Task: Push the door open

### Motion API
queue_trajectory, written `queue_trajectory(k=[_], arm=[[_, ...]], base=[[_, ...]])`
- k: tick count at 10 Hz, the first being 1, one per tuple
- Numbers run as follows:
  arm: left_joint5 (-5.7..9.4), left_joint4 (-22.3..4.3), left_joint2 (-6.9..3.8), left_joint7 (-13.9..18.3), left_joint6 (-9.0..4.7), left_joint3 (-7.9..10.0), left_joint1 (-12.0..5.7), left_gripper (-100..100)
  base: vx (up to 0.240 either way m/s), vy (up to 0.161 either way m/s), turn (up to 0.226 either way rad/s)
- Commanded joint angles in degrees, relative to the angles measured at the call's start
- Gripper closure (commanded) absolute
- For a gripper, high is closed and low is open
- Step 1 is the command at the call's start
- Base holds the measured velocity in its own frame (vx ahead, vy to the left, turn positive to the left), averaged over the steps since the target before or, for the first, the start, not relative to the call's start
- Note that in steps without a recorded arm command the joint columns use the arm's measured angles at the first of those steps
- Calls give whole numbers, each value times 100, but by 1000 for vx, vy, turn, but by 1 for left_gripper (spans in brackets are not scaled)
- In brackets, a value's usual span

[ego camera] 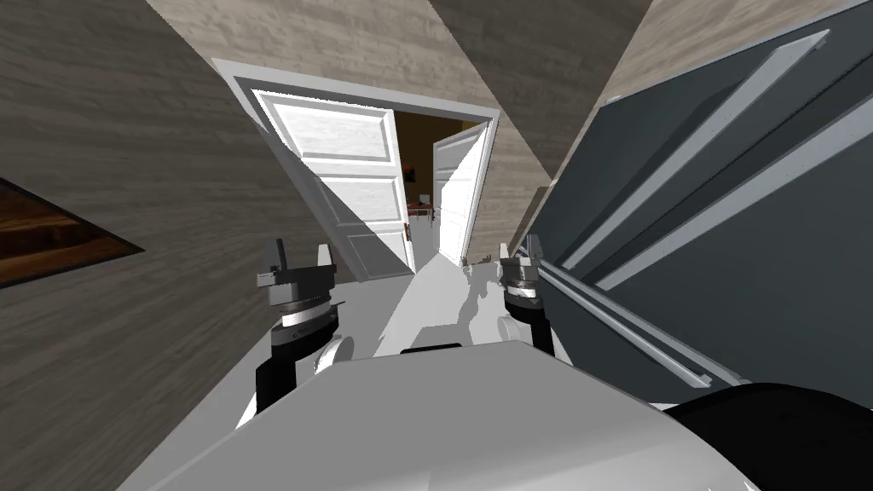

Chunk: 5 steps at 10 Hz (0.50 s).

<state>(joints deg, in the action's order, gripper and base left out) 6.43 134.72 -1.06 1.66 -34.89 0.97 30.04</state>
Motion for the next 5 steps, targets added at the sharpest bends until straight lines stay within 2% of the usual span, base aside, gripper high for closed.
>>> queue_trajectory(k=[1,5], arm=[[60,-111,-36,114,-56,-29,18,-100],[236,-441,-122,451,-221,-114,71,-100]], base=[[100,18,-68],[190,7,-60]])
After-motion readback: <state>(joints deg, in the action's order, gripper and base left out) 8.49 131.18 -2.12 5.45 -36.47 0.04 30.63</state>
